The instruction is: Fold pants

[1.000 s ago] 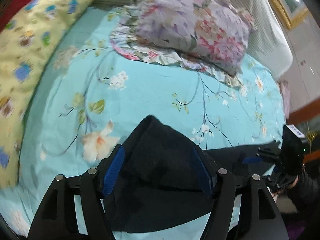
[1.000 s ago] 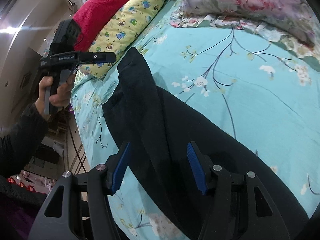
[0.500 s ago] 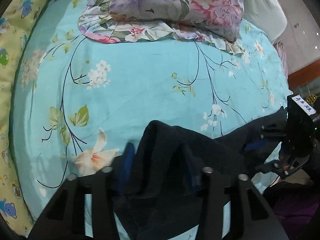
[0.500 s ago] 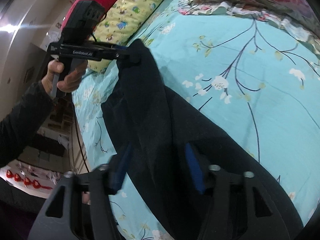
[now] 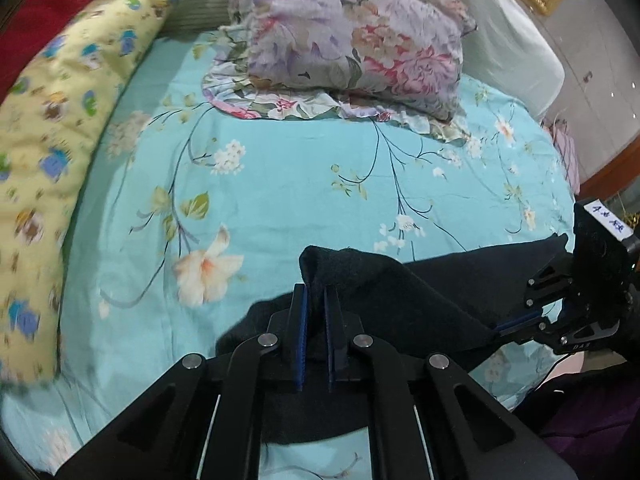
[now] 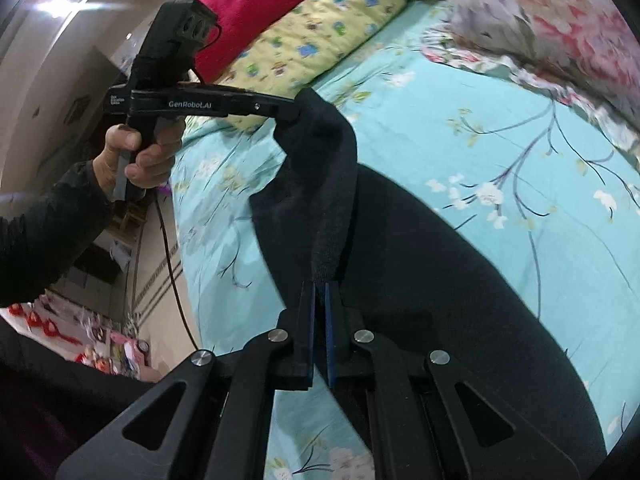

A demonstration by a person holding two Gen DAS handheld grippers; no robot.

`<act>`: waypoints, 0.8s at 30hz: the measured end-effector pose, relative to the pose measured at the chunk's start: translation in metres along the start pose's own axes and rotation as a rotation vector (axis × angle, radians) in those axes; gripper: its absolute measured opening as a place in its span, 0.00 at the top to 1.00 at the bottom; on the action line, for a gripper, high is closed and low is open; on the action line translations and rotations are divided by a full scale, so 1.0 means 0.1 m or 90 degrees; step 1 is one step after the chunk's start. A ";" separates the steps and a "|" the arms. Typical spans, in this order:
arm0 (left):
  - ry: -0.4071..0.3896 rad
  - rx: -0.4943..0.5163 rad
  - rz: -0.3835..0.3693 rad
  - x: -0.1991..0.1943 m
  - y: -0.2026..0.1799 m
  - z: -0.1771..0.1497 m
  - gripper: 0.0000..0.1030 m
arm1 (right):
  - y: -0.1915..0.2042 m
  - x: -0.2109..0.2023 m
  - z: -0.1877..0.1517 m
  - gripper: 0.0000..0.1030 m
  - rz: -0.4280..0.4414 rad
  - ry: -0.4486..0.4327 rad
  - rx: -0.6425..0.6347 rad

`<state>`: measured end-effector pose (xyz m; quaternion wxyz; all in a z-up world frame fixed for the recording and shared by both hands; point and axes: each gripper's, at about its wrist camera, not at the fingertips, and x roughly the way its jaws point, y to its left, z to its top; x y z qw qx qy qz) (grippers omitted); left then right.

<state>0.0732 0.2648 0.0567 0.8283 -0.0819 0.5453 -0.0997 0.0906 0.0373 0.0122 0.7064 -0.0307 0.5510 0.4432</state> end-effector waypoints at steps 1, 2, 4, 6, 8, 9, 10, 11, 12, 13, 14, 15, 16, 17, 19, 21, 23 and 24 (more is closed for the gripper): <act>-0.007 -0.006 0.003 -0.05 -0.01 -0.07 0.95 | 0.05 0.02 -0.01 0.95 -0.003 0.002 -0.008; -0.011 -0.013 0.005 -0.08 -0.01 -0.14 0.95 | 0.09 0.04 -0.02 0.95 -0.006 0.004 -0.015; -0.021 -0.026 0.008 -0.13 -0.01 -0.28 0.95 | 0.14 0.08 -0.06 0.95 -0.012 0.011 -0.027; -0.028 -0.040 0.010 -0.15 0.00 -0.39 0.95 | 0.17 0.13 -0.10 0.95 -0.021 0.018 -0.037; -0.034 -0.065 0.011 -0.14 0.05 -0.52 0.95 | 0.20 0.19 -0.14 0.95 -0.028 0.028 -0.049; -0.039 -0.082 0.011 -0.12 0.08 -0.59 0.95 | 0.22 0.23 -0.15 0.95 -0.031 0.031 -0.053; -0.043 -0.096 0.010 -0.11 0.10 -0.64 0.95 | 0.24 0.27 -0.16 0.95 -0.035 0.036 -0.058; -0.048 -0.105 0.009 -0.09 0.12 -0.68 0.95 | 0.25 0.31 -0.17 0.95 -0.035 0.041 -0.062; -0.052 -0.115 0.008 -0.08 0.15 -0.71 0.95 | 0.27 0.33 -0.18 0.95 -0.037 0.044 -0.066; -0.059 -0.133 0.004 -0.06 0.18 -0.77 0.95 | 0.29 0.34 -0.20 0.95 -0.039 0.046 -0.070; -0.063 -0.144 0.001 -0.05 0.21 -0.81 0.94 | 0.31 0.38 -0.22 0.95 -0.041 0.054 -0.075; -0.068 -0.156 0.000 -0.04 0.23 -0.86 0.94 | 0.32 0.41 -0.23 0.95 -0.043 0.058 -0.078; -0.074 -0.175 -0.002 -0.03 0.27 -0.92 0.94 | 0.32 0.45 -0.25 0.95 -0.045 0.064 -0.080; -0.078 -0.188 -0.005 -0.03 0.30 -0.97 0.94 | 0.33 0.46 -0.25 0.95 -0.047 0.066 -0.082; -0.084 -0.218 -0.007 -0.02 0.36 -1.06 0.93 | 0.32 0.51 -0.27 0.95 -0.044 0.079 -0.076; -0.084 -0.240 -0.003 0.00 0.40 -1.14 0.93 | 0.32 0.54 -0.28 0.93 -0.045 0.085 -0.075; -0.079 -0.272 0.000 0.02 0.45 -1.23 0.96 | 0.31 0.57 -0.28 0.92 -0.028 0.089 -0.062; -0.078 -0.286 -0.005 0.02 0.47 -1.28 0.96 | 0.31 0.58 -0.28 0.92 -0.024 0.088 -0.057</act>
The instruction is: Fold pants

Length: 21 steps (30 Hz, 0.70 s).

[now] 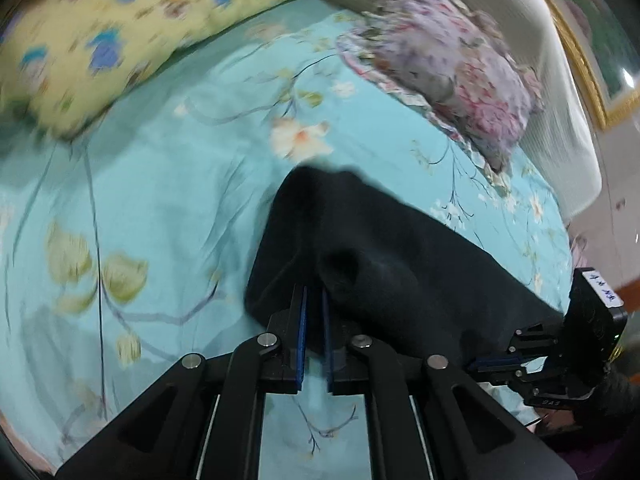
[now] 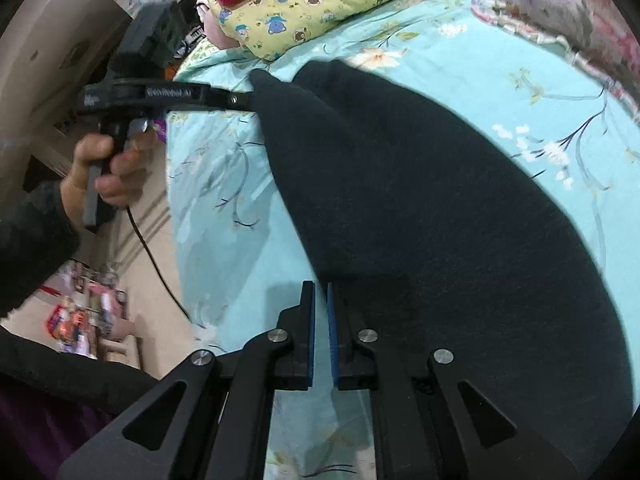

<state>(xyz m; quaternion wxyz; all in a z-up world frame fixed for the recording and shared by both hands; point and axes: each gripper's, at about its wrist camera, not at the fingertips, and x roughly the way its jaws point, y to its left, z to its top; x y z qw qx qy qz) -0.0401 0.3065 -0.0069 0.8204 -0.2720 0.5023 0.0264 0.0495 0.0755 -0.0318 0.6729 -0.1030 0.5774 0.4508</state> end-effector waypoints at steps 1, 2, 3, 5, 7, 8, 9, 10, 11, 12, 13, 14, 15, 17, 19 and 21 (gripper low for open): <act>0.001 -0.018 0.003 -0.01 0.04 -0.05 0.96 | 0.00 0.01 0.00 0.92 0.002 0.000 0.002; 0.000 -0.027 0.004 -0.02 0.06 -0.08 0.96 | 0.02 0.02 0.00 0.92 0.010 0.000 0.003; -0.002 -0.039 0.003 -0.05 0.07 -0.13 0.92 | 0.03 0.02 0.01 0.92 0.010 -0.003 0.002; -0.004 -0.063 -0.002 -0.09 0.09 -0.18 0.81 | 0.07 0.02 0.01 0.92 0.017 -0.008 0.000; -0.014 -0.081 -0.001 -0.15 0.07 -0.24 0.71 | 0.08 -0.01 0.03 0.92 0.020 -0.016 0.003; -0.018 -0.091 0.002 -0.19 0.06 -0.26 0.66 | 0.09 -0.03 0.03 0.92 0.022 -0.021 0.005; -0.024 -0.107 -0.002 -0.23 0.05 -0.28 0.53 | 0.08 -0.07 0.03 0.92 0.022 -0.027 0.009; -0.029 -0.123 -0.008 -0.26 0.05 -0.30 0.43 | 0.07 -0.10 0.03 0.92 0.021 -0.032 0.012; -0.035 -0.135 -0.014 -0.28 0.04 -0.31 0.42 | 0.04 -0.14 0.04 0.92 0.020 -0.040 0.019; -0.038 -0.144 -0.020 -0.29 0.02 -0.31 0.42 | 0.00 -0.19 0.04 0.92 0.019 -0.050 0.029; -0.033 -0.156 -0.020 -0.29 0.00 -0.31 0.40 | -0.03 -0.24 0.05 0.91 0.016 -0.057 0.038; -0.027 -0.167 -0.017 -0.27 -0.01 -0.31 0.39 | -0.10 -0.31 0.06 0.92 0.010 -0.070 0.054; -0.021 -0.177 -0.017 -0.26 -0.02 -0.31 0.38 | -0.16 -0.36 0.06 0.91 0.009 -0.080 0.070; -0.010 -0.202 -0.017 -0.21 -0.04 -0.30 0.38 | -0.30 -0.47 0.07 0.91 0.000 -0.102 0.102; -0.001 -0.221 -0.009 -0.15 -0.05 -0.29 0.37 | -0.41 -0.54 0.10 0.91 -0.009 -0.117 0.129; 0.006 -0.233 0.008 -0.09 -0.07 -0.27 0.37 | -0.59 -0.65 0.11 0.91 -0.038 -0.137 0.161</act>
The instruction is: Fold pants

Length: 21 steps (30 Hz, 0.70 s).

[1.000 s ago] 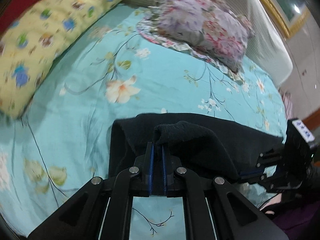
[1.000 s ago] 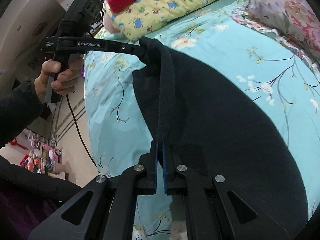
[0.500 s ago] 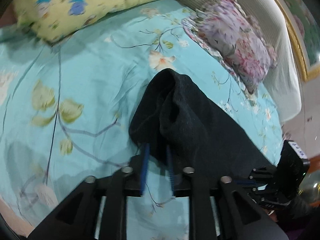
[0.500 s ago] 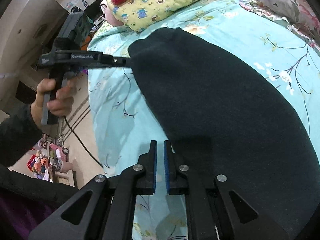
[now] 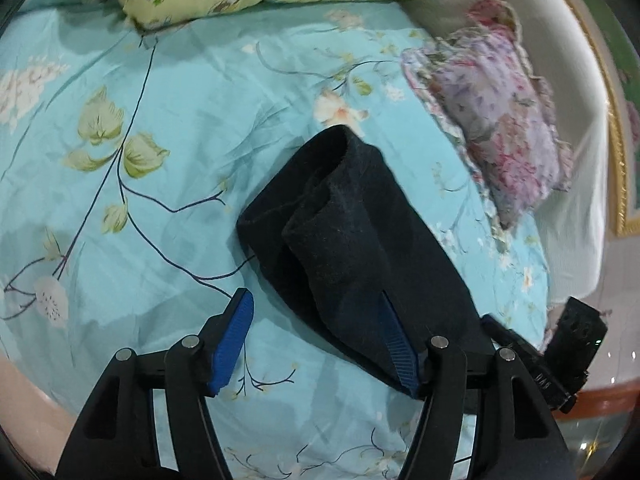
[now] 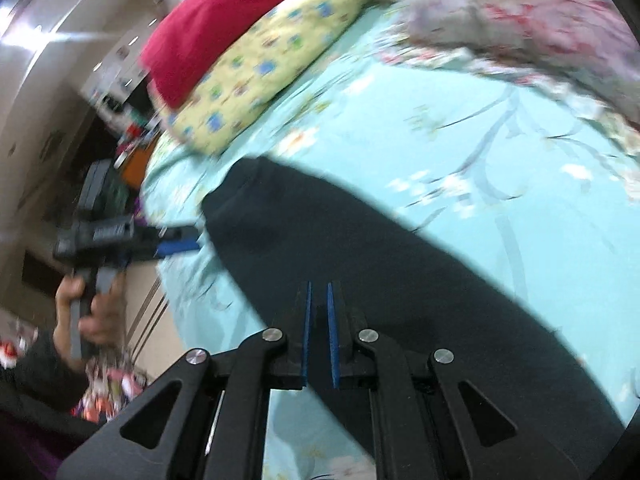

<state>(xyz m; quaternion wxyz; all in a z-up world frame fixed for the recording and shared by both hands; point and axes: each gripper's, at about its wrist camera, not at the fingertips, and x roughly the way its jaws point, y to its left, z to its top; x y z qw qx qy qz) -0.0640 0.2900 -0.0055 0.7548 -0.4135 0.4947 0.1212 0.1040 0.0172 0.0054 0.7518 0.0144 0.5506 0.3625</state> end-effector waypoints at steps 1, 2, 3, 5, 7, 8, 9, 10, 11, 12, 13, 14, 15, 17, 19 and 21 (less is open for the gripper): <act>0.002 -0.003 0.007 0.03 -0.01 0.01 0.36 | -0.05 -0.02 0.03 0.91 -0.008 -0.005 0.008; 0.005 -0.006 0.008 0.06 -0.03 0.02 0.34 | -0.15 -0.06 0.08 0.91 -0.017 -0.014 0.026; 0.008 -0.008 0.007 0.08 -0.04 0.02 0.33 | -0.20 -0.08 0.10 0.91 -0.024 -0.018 0.038; 0.016 -0.012 0.020 0.15 -0.07 0.05 0.32 | -0.36 -0.09 0.15 0.84 -0.048 -0.019 0.070; 0.022 -0.012 0.041 0.21 -0.09 0.07 0.32 | -0.47 -0.11 0.18 0.59 -0.062 -0.025 0.088; 0.022 -0.013 0.052 0.23 -0.09 0.08 0.32 | -0.53 -0.11 0.20 0.55 -0.066 -0.032 0.101; 0.023 -0.015 0.059 0.25 -0.09 0.08 0.32 | -0.59 -0.13 0.21 0.54 -0.064 -0.035 0.107; 0.027 -0.018 0.062 0.28 -0.08 0.09 0.32 | -0.63 -0.12 0.23 0.54 -0.065 -0.032 0.115; 0.030 -0.021 0.063 0.31 -0.08 0.09 0.32 | -0.65 -0.09 0.25 0.54 -0.066 -0.027 0.119; 0.034 -0.025 0.068 0.34 -0.06 0.10 0.32 | -0.69 -0.03 0.27 0.54 -0.066 -0.016 0.126; 0.037 -0.027 0.073 0.37 -0.05 0.10 0.32 | -0.73 -0.02 0.26 0.54 -0.065 -0.010 0.128; 0.038 -0.029 0.076 0.39 -0.03 0.11 0.32 | -0.78 0.04 0.27 0.54 -0.067 0.002 0.130; 0.038 -0.031 0.077 0.40 -0.01 0.11 0.32 | -0.81 0.09 0.28 0.54 -0.071 0.011 0.132; 0.039 -0.037 0.073 0.44 0.02 0.12 0.32 | -0.86 0.18 0.30 0.54 -0.075 0.024 0.139; 0.039 -0.034 0.074 0.47 0.02 0.11 0.32 | -0.89 0.24 0.29 0.54 -0.076 0.037 0.139; 0.037 -0.026 0.075 0.49 0.02 0.11 0.33 | -0.88 0.31 0.25 0.54 -0.071 0.062 0.128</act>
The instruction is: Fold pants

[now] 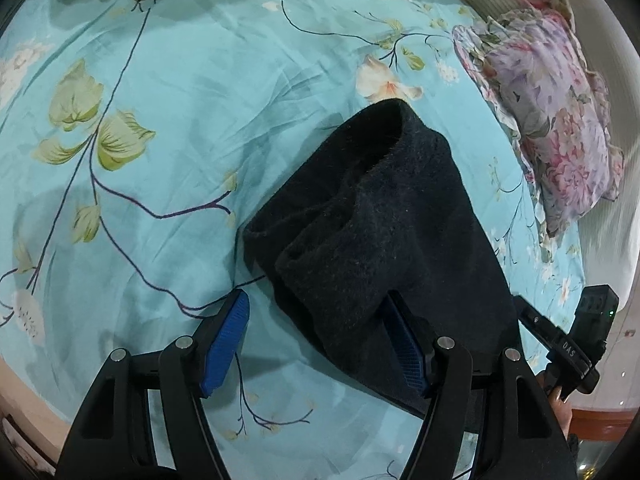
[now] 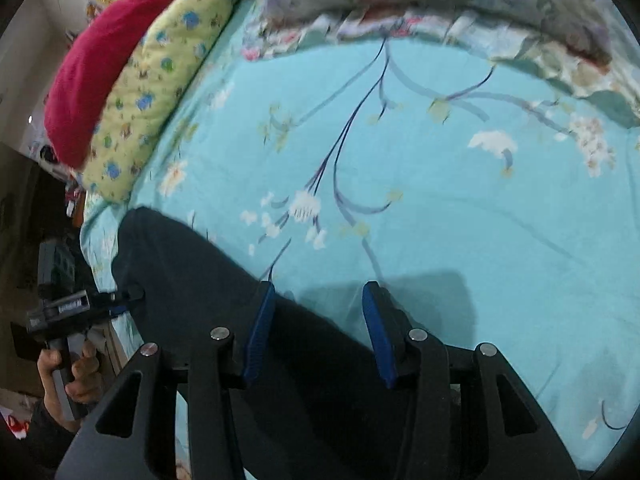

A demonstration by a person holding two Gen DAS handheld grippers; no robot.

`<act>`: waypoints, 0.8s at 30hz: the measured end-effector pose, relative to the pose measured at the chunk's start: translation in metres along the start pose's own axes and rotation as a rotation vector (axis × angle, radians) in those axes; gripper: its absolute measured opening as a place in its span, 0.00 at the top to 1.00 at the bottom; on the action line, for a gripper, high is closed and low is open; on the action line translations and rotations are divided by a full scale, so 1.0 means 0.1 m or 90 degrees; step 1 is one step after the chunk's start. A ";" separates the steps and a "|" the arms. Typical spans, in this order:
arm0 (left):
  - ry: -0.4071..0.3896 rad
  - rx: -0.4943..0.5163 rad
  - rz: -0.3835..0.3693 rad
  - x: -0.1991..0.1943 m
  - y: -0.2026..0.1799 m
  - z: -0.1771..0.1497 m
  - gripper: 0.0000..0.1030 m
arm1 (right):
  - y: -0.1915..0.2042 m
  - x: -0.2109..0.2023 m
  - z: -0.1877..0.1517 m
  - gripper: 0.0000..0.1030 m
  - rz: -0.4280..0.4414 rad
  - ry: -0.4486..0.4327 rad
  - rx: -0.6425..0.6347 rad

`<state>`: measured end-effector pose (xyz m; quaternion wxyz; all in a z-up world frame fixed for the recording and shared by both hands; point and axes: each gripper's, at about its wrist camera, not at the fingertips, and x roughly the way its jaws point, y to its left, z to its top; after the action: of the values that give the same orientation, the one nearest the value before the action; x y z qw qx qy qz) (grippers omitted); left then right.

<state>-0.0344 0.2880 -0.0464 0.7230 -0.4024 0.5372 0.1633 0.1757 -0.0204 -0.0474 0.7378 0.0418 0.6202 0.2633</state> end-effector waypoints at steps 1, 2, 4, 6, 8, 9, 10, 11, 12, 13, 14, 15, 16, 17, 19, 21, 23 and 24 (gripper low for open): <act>-0.002 0.003 -0.001 0.00 0.01 0.00 0.32 | 0.02 0.02 -0.02 0.54 0.001 0.010 -0.010; -0.004 0.007 -0.002 0.00 0.00 0.00 0.32 | 0.08 0.05 -0.07 0.54 0.000 0.028 -0.032; -0.005 0.015 -0.004 0.02 -0.01 0.01 0.32 | 0.17 0.09 -0.14 0.54 0.007 0.051 -0.055; -0.008 0.021 -0.010 0.03 -0.02 0.02 0.32 | 0.22 0.12 -0.21 0.54 0.031 0.083 -0.079; -0.014 0.027 -0.014 0.05 -0.03 0.03 0.32 | 0.21 0.15 -0.21 0.54 0.043 0.097 -0.079; -0.020 0.031 -0.016 0.05 -0.05 0.04 0.32 | 0.17 0.15 -0.18 0.55 0.045 0.096 -0.071; -0.025 0.036 -0.016 0.05 -0.07 0.04 0.33 | 0.14 0.16 -0.16 0.56 0.048 0.098 -0.065; -0.030 0.043 -0.015 0.06 -0.09 0.04 0.35 | 0.12 0.18 -0.14 0.56 0.049 0.098 -0.063; -0.034 0.050 -0.015 0.06 -0.11 0.04 0.47 | 0.12 0.19 -0.13 0.58 0.049 0.098 -0.065; -0.037 0.056 -0.014 0.07 -0.12 0.04 0.57 | 0.12 0.19 -0.12 0.62 0.046 0.097 -0.072; -0.040 0.058 -0.016 0.07 -0.12 0.05 0.62 | 0.15 0.20 -0.12 0.66 0.042 0.098 -0.075; -0.040 0.056 -0.028 0.06 -0.11 0.06 0.74 | 0.16 0.20 -0.12 0.78 0.045 0.097 -0.079; -0.039 0.047 -0.052 0.03 -0.10 0.07 0.78 | 0.19 0.18 -0.12 0.81 0.041 0.094 -0.082; -0.044 0.046 -0.063 -0.03 -0.10 0.08 0.80 | 0.24 0.15 -0.12 0.82 0.031 0.087 -0.093; -0.062 0.069 -0.086 -0.25 -0.19 0.06 0.82 | 0.36 -0.02 -0.10 0.85 -0.005 0.044 -0.127; -0.086 0.108 -0.105 -0.50 -0.31 0.04 0.82 | 0.49 -0.33 -0.06 0.89 -0.043 -0.030 -0.150; -0.105 0.147 -0.120 -0.68 -0.41 0.03 0.82 | 0.58 -0.56 -0.05 0.90 -0.105 -0.091 -0.175; -0.109 0.163 -0.124 -0.73 -0.45 0.02 0.82 | 0.60 -0.61 -0.05 0.90 -0.120 -0.108 -0.182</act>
<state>-0.0299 0.2754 0.0389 0.8240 -0.3418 0.4483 0.0565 0.1456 0.0034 0.0290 0.8072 -0.0996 0.5133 0.2738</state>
